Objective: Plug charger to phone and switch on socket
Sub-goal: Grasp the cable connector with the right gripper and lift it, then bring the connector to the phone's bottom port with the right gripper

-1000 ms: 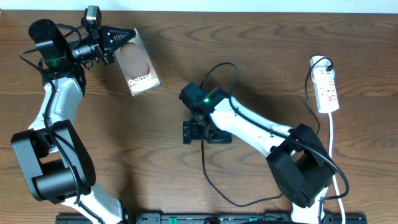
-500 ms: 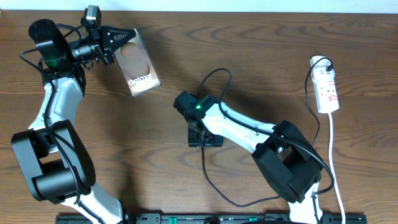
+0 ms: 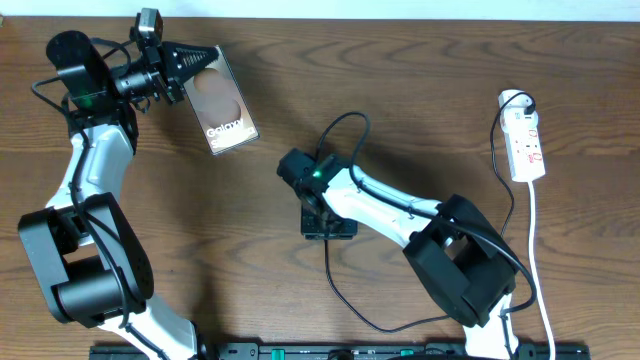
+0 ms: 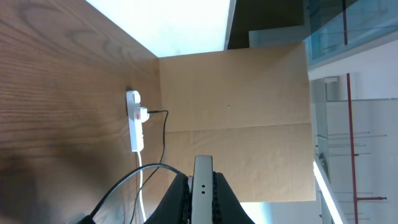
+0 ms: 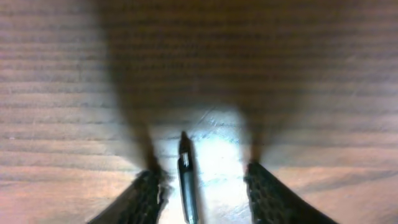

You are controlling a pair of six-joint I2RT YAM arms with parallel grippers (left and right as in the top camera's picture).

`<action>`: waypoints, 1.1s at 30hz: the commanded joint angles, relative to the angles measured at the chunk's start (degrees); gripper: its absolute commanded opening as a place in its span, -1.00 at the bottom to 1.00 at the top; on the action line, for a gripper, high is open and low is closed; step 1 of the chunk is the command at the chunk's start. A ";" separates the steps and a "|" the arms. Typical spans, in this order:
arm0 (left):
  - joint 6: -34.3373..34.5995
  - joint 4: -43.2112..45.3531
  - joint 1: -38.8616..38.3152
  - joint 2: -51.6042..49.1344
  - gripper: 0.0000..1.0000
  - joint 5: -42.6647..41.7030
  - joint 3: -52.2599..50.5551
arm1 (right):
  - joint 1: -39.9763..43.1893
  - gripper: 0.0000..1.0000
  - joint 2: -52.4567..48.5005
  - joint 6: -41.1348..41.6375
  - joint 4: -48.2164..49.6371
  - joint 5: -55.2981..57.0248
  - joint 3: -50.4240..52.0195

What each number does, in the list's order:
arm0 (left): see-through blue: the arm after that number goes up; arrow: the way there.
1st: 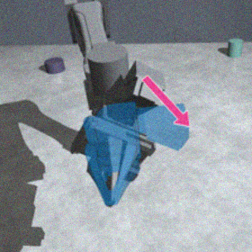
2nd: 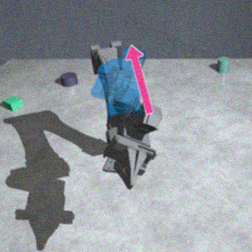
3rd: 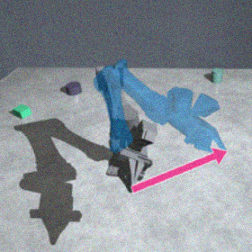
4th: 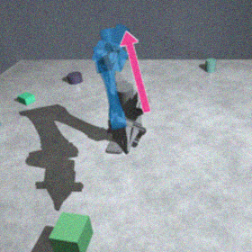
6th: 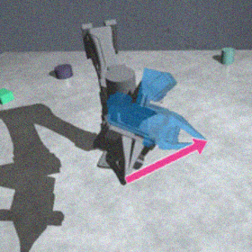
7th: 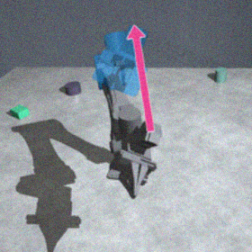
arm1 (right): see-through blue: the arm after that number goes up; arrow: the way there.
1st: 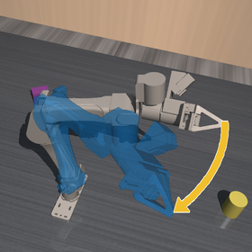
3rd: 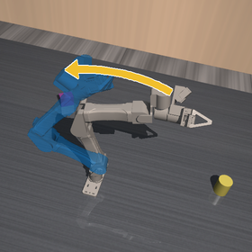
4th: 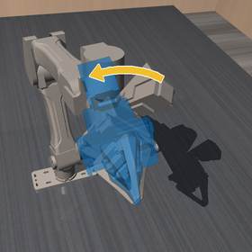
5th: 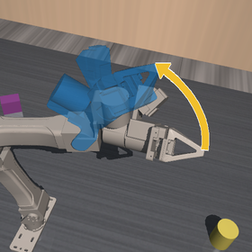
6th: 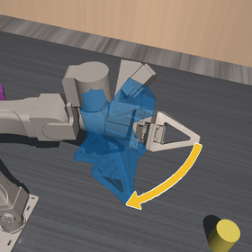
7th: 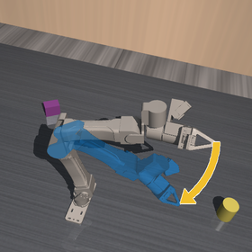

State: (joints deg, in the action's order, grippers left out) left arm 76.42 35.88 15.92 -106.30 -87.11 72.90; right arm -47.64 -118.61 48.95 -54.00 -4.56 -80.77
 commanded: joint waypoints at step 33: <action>0.07 0.26 0.02 1.60 -0.86 -0.70 1.31 | 16.31 -0.98 -2.80 -27.39 31.50 -76.02 0.85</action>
State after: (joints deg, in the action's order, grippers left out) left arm 76.44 35.88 15.92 -106.30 -87.09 72.90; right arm -33.65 -121.38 24.82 -27.94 -61.60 -79.88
